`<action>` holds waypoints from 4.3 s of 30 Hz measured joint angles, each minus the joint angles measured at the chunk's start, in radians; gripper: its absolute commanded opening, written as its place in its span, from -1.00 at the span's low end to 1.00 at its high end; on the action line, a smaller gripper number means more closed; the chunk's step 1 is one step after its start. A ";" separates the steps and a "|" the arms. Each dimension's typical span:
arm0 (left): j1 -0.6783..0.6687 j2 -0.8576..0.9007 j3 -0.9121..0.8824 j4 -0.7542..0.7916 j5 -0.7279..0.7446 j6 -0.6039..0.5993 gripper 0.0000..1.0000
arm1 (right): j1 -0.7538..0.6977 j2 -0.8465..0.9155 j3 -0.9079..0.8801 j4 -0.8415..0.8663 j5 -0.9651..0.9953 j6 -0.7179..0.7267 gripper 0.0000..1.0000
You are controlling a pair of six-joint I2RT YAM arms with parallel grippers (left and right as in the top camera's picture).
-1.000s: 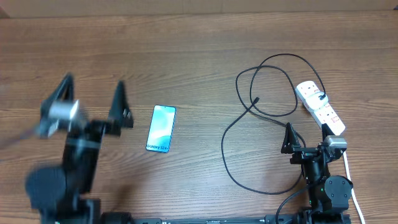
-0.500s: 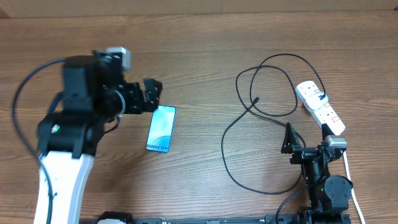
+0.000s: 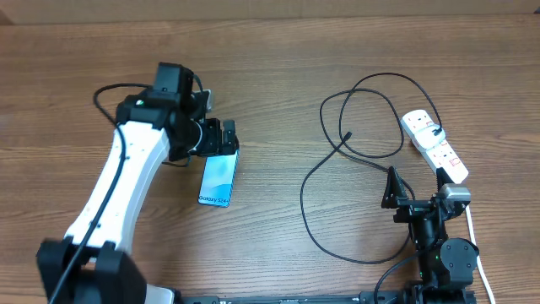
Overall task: Plug charger to phone and switch on socket
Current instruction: 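Move the left gripper forward over the blue phone, then lower the left gripper and close it on the phone's sides, then lift the phone with the left gripper and tilt it upright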
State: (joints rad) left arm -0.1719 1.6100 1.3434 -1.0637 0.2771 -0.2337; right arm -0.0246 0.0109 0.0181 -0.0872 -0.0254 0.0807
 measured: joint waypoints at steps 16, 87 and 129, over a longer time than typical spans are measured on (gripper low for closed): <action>-0.191 0.093 -0.006 0.040 -0.407 -0.129 0.99 | 0.000 0.000 0.000 0.000 0.000 0.000 1.00; -0.146 0.109 -0.439 0.541 -0.325 0.039 0.70 | 0.000 0.000 0.000 0.000 0.000 0.000 1.00; -0.136 0.116 -0.398 0.562 0.519 -0.266 0.31 | 0.000 0.000 0.000 0.000 0.000 0.000 1.00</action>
State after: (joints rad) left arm -0.3077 1.7264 0.9451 -0.5018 0.7959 -0.4995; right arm -0.0246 0.0109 0.0181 -0.0872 -0.0254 0.0807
